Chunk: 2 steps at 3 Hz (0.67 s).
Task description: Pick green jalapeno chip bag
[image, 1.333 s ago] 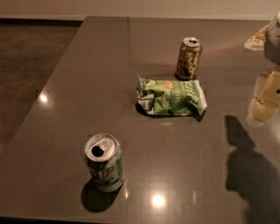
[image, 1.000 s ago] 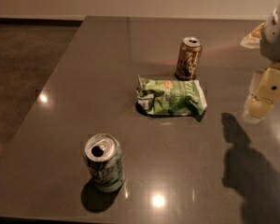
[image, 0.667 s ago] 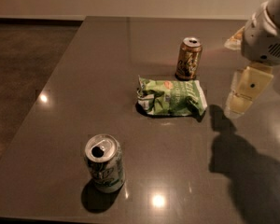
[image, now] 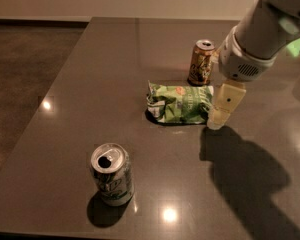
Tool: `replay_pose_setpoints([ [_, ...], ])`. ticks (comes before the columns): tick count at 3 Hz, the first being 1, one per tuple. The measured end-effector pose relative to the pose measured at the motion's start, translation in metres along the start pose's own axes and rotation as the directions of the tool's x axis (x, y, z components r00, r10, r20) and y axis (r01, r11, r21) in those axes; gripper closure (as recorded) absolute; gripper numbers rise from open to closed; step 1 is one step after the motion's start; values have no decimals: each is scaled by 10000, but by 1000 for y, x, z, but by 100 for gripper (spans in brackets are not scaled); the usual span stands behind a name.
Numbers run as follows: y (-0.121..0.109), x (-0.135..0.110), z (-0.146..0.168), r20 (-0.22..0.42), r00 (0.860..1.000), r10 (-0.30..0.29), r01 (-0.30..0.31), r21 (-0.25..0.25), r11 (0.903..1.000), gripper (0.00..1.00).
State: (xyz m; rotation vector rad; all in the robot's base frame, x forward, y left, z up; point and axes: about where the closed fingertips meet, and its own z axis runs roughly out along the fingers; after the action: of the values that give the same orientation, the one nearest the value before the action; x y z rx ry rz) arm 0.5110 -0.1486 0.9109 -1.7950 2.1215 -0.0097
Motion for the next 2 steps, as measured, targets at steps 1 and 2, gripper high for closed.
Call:
replay_pose_setpoints([
  [1,-13,-12,33,22,10000,12,-11,-241,9997,0],
  [2,-20,-18,50,116,9999,94,-88,-510,9987,3],
])
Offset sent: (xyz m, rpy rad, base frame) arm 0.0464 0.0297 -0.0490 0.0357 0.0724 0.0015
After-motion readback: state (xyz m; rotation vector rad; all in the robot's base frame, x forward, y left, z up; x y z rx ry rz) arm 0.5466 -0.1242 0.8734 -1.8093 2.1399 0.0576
